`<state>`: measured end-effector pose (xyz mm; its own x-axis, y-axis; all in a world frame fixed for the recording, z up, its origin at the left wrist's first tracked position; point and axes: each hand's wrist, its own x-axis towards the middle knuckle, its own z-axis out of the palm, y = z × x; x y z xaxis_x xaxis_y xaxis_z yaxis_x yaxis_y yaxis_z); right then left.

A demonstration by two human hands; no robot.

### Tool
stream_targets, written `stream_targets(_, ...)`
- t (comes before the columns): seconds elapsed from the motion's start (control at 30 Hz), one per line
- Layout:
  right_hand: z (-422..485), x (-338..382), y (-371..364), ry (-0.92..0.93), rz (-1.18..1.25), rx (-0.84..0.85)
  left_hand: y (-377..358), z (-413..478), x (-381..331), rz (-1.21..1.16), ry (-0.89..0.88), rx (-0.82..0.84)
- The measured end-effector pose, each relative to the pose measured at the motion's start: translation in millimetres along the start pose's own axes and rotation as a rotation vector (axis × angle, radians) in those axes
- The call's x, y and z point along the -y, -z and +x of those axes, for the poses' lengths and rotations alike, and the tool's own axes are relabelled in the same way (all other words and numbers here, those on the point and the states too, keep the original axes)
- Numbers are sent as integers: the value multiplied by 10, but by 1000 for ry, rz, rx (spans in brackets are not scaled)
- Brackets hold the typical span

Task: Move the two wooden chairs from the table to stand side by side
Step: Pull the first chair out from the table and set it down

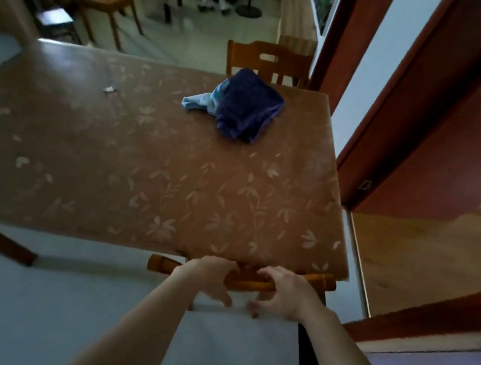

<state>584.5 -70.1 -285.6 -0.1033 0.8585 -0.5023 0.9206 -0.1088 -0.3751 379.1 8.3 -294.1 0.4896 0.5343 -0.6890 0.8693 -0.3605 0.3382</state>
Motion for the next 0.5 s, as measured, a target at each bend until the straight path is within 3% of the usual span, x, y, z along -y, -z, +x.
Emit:
stream_targets(0.17,178,-16,-147,44,-208,-33,-242,143,-17,130,4,-202)
stream_targets(0.5,383,-1,-142,89,-214,24,-240,266,56,114,-10,-128)
